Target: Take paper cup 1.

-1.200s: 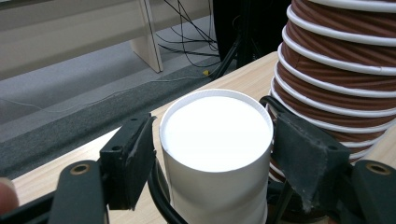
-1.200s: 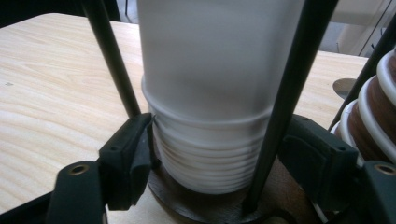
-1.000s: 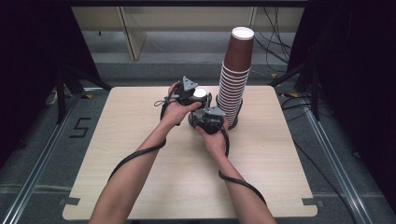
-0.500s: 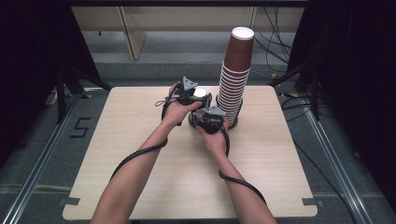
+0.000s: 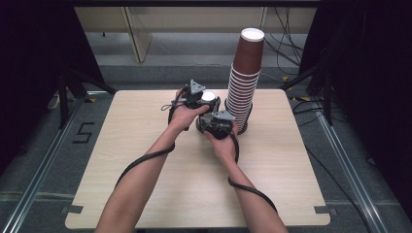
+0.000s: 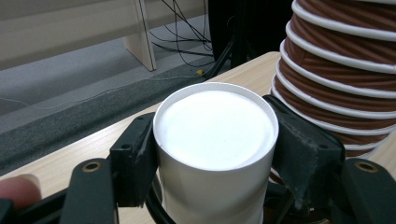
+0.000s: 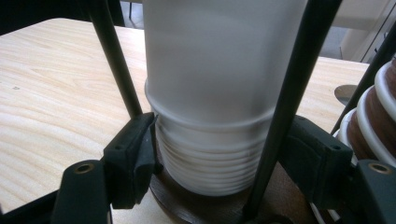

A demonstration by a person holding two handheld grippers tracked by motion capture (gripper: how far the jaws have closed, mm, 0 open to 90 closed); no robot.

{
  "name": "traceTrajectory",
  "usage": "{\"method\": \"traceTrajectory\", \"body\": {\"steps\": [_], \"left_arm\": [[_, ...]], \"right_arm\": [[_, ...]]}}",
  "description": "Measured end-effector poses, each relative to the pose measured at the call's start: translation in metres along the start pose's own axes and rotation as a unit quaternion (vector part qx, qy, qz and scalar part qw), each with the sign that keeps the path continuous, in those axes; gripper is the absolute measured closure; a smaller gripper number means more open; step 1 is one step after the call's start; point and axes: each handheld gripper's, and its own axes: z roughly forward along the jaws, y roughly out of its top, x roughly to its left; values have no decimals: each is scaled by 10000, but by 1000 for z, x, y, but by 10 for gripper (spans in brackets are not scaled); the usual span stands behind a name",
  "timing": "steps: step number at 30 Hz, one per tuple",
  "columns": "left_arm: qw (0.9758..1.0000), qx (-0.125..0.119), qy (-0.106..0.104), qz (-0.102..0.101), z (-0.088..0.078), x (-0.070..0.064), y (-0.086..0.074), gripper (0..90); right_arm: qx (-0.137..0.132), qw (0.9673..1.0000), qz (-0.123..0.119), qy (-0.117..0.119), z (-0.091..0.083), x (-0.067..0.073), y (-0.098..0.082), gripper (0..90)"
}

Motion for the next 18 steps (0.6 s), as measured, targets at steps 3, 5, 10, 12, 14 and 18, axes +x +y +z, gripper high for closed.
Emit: {"method": "traceTrajectory", "body": {"steps": [3,5,10,12,14,18], "left_arm": [[10000,-16,-22,-11,-1,0,1,342],[10000,-64,-30,-45,-2,0,3,344],[9998,-161,-41,-50,-7,0,10,347],[9999,-165,-37,-34,-9,0,12,347],[9998,-190,-29,-3,-12,-1,16,347],[9997,-263,3,23,-17,-1,21,346]], "right_arm": [[-4,10000,18,17,0,0,0,296],[-19,10000,-1,-62,-1,1,0,292],[-44,10000,-20,12,-3,0,2,288],[4,9999,-71,-73,-5,-1,2,286],[-70,10000,-70,2,-5,-1,2,284],[-164,9998,-75,-48,-7,-1,3,275]]}}
